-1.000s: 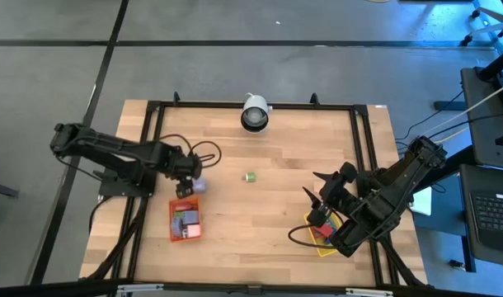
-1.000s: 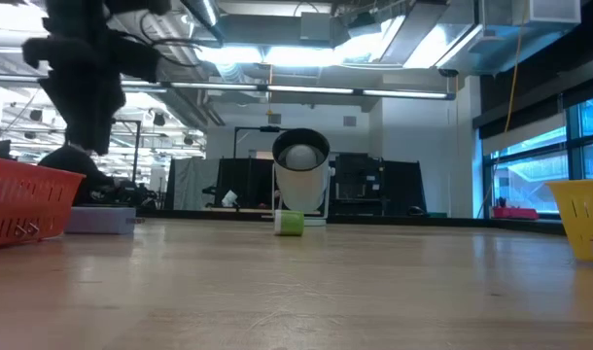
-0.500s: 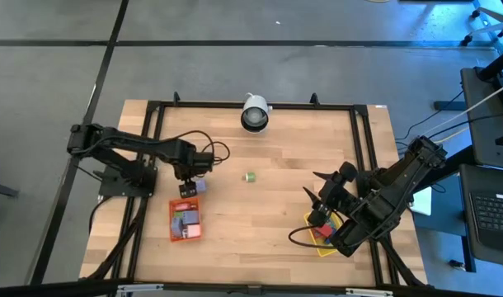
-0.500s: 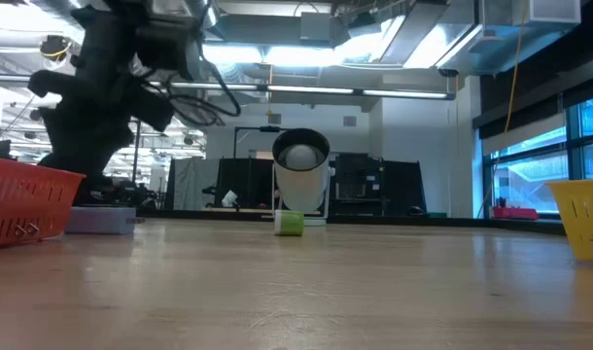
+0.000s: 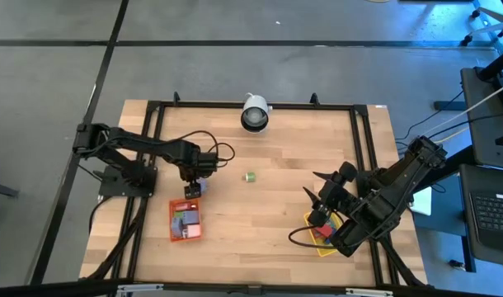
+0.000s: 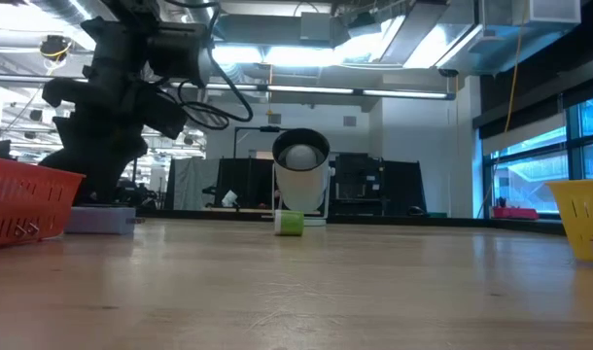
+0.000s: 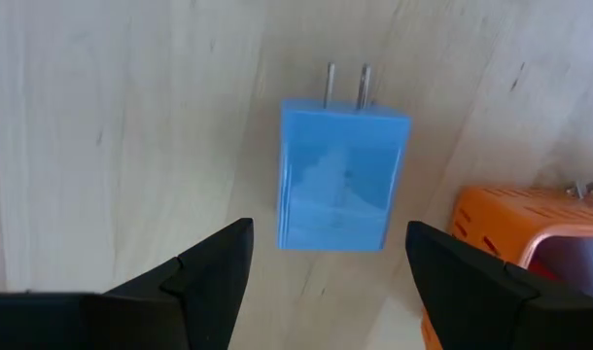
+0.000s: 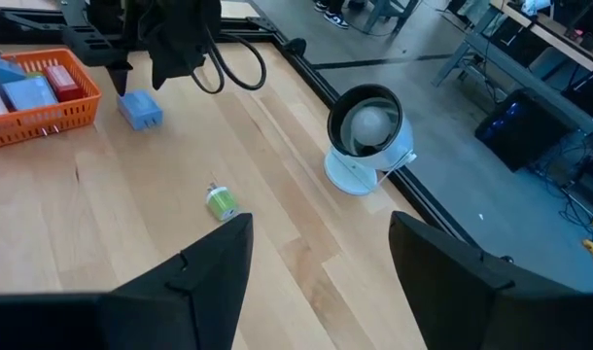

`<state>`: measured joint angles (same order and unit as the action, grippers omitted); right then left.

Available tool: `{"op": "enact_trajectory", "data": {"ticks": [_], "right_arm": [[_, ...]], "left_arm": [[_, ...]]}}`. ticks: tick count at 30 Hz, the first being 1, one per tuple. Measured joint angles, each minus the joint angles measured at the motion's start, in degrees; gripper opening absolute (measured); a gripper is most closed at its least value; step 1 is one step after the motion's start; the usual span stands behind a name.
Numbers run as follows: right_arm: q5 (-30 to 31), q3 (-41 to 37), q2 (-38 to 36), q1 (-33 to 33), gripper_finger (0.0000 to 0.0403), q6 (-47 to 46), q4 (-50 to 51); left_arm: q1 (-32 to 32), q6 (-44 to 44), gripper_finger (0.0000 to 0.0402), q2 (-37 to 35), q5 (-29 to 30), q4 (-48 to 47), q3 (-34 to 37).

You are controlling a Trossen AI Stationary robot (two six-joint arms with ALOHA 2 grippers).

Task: Pick & Place Office items
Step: Put the light blue charger adapter into the orange basket

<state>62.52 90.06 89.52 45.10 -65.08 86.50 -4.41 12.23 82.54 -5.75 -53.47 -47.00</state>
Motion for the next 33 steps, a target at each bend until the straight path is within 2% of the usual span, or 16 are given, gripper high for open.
{"op": "enact_trajectory", "data": {"ticks": [8,17,28,33], "right_arm": [[-0.4,0.0,0.0,0.0,0.0242,0.4,0.0],[-0.4,0.0,0.0,0.0,0.0242,0.4,0.0],[-0.6,0.0,0.0,0.0,0.0242,1.3,0.0],[-0.6,0.0,0.0,0.0,0.0242,1.3,0.0]], "left_arm": [[-0.5,-1.1,0.0268,0.9,-0.1,2.6,0.0],[-1.4,-3.0,0.0268,7.1,-2.4,2.7,0.0],[-1.2,-6.2,0.0267,10.5,-0.2,4.6,-0.2],[-1.3,-8.8,0.0243,10.8,0.2,4.2,-0.8]]}}
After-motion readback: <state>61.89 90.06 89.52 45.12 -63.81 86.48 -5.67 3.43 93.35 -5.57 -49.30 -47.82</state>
